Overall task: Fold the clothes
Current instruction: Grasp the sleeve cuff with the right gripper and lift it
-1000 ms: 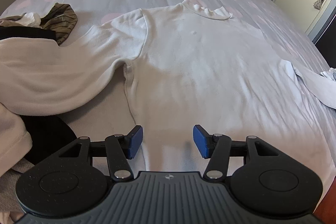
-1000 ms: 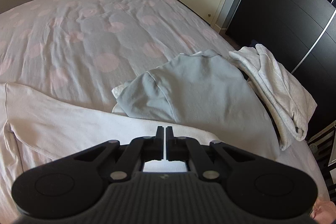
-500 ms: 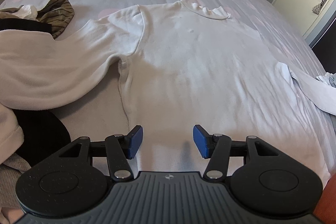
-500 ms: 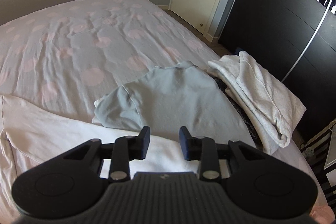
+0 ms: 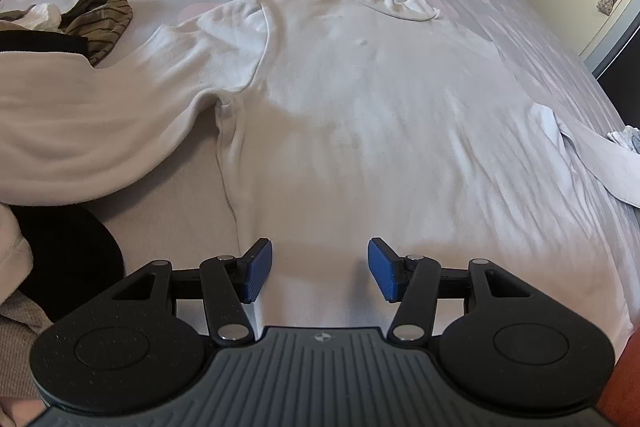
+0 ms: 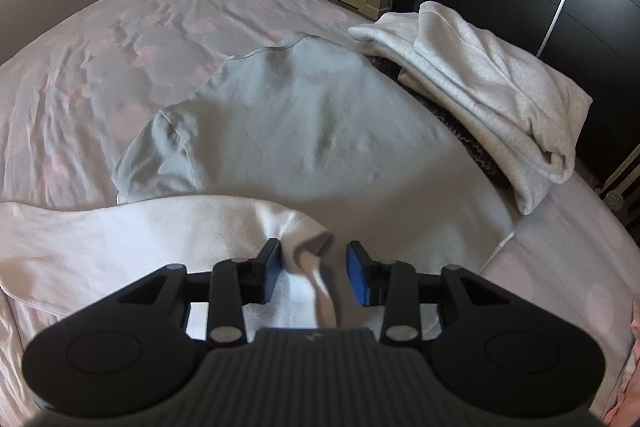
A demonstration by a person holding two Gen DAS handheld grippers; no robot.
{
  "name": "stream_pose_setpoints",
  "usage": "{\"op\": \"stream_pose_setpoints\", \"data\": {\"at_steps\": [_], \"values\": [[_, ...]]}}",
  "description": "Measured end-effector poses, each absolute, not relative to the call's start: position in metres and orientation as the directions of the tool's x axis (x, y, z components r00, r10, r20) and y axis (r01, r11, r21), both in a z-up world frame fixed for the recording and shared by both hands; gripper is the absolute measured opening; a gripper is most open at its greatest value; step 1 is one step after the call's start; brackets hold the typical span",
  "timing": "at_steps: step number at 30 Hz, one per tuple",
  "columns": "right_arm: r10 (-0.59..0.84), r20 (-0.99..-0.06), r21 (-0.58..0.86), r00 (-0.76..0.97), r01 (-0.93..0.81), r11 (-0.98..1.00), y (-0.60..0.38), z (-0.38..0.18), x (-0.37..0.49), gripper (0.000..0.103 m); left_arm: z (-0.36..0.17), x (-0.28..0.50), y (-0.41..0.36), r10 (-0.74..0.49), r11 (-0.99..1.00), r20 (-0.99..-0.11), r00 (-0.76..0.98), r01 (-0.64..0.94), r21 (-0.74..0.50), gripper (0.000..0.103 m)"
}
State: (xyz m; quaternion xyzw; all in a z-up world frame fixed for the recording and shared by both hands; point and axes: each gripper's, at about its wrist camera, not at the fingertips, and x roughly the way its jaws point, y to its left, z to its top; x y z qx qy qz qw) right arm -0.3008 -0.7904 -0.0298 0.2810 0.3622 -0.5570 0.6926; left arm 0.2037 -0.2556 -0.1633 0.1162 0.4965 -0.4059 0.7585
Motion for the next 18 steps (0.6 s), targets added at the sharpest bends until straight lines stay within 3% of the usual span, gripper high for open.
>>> {"op": "stream_pose_setpoints", "data": {"at_steps": [3,10,18], "values": [[-0.604,-0.792,-0.086,0.084,0.965,0.246,-0.785,-0.017,-0.286,0.011,-0.163,0.203,-0.257,-0.499,0.645,-0.848,0.180,0.730,-0.225,0.051],[-0.690,-0.707,-0.104,0.158,0.941,0.322,-0.767,0.042,-0.242,0.010,-0.161,0.203,-0.254,-0.511,0.643,-0.840,0.181,0.730,-0.234,0.051],[-0.760,-0.559,-0.094,0.330,0.886,0.454,-0.739,0.149,-0.136,0.010,-0.154,0.204,-0.248,-0.553,0.630,-0.814,0.177,0.729,-0.268,0.051]]}}
